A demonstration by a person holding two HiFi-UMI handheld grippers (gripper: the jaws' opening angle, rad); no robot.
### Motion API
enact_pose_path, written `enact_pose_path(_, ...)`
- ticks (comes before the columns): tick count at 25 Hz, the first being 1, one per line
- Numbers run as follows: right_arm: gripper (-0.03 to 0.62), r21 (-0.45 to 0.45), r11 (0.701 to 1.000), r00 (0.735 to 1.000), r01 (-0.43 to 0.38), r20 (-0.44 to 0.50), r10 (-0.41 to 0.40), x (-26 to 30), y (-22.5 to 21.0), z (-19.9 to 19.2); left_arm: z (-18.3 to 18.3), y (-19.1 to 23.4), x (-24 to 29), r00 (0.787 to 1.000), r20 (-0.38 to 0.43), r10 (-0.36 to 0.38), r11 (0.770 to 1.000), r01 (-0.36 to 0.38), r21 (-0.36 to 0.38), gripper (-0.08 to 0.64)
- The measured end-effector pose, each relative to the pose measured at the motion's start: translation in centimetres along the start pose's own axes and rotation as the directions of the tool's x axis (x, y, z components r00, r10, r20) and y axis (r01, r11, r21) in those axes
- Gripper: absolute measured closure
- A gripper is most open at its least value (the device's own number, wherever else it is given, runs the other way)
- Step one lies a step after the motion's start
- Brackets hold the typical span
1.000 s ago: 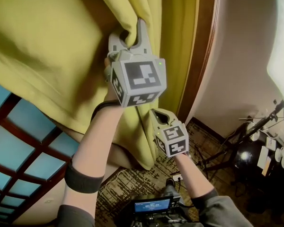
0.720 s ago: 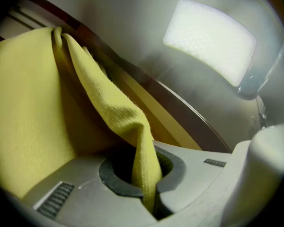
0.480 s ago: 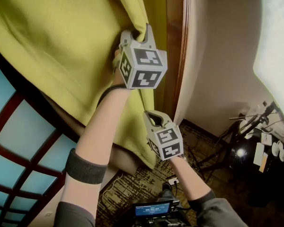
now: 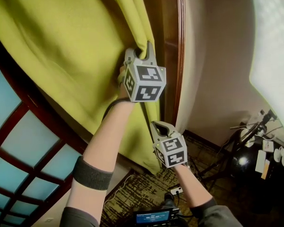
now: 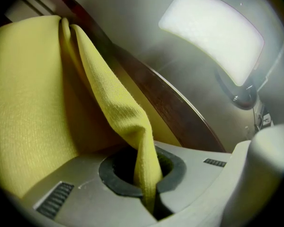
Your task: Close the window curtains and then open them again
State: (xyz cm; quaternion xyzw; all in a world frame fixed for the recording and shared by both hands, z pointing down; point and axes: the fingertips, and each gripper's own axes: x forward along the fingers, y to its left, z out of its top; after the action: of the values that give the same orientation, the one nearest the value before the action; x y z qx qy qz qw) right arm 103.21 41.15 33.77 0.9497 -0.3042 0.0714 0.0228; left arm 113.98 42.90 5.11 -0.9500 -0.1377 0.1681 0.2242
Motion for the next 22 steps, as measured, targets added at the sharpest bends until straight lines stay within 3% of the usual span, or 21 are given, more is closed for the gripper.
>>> enact_pose_path(11, 0.578, -0.010, 1.000, 1.000, -0.002, 0.027, 0.002, -1.0, 4.1, 0.9, -2.2, 2.3, -6.9, 0.999, -0.042, -0.005, 1.000, 0.005, -0.007, 0.537)
enact_pose_path(16, 0.578, -0.028, 0.999, 0.999, -0.028, 0.038, 0.029, -1.4, 7.1, 1.7, -2.8, 3.5, -12.3, 0.999, -0.043, -0.018, 1.000, 0.019, 0.019, 0.517)
enact_pose_path(22, 0.578, -0.048, 0.997, 0.997, -0.061, 0.044, 0.063, -1.6, 10.6, 2.1, -3.7, 6.2, -19.5, 0.998, -0.060, -0.010, 1.000, 0.009, -0.020, 0.517)
